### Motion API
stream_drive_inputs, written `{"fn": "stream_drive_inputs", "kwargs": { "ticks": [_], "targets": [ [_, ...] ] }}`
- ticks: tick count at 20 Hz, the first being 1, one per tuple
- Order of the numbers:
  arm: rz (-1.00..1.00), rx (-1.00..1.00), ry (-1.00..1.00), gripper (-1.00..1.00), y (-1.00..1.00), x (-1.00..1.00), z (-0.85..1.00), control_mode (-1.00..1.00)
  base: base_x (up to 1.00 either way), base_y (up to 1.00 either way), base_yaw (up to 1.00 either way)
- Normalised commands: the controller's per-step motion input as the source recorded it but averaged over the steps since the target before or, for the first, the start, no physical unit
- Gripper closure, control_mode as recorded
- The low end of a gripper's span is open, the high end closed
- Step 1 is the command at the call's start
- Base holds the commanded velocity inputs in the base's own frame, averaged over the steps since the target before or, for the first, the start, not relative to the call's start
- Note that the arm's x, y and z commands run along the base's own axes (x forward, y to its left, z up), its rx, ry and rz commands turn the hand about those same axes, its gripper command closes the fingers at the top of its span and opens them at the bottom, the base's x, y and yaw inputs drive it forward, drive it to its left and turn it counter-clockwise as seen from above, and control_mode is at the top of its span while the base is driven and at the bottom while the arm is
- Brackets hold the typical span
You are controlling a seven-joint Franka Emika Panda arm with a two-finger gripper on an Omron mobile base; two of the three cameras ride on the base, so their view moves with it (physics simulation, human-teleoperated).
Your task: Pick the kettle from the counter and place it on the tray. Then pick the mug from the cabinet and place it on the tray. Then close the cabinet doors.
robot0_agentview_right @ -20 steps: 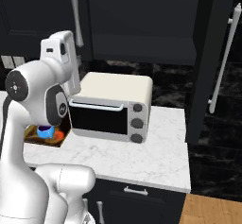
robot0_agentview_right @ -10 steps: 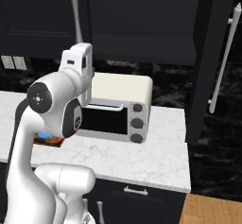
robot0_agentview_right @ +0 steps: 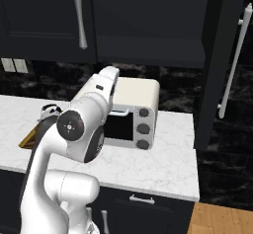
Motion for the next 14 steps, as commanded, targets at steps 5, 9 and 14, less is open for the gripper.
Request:
{"fn": "stream_drive_inputs", "kwargs": {
  "ticks": [5,9,14],
  "targets": [
    [0.00,0.26,-0.08,1.00,-0.47,0.00,-0.51,-1.00,0.00,0.00,0.00],
    [0.00,0.16,-0.01,1.00,-0.23,0.00,-0.51,-1.00,0.00,0.00,0.00],
    [0.00,0.13,0.00,1.00,-0.25,0.00,-0.44,-1.00,0.00,0.00,0.00]
  ]
}}
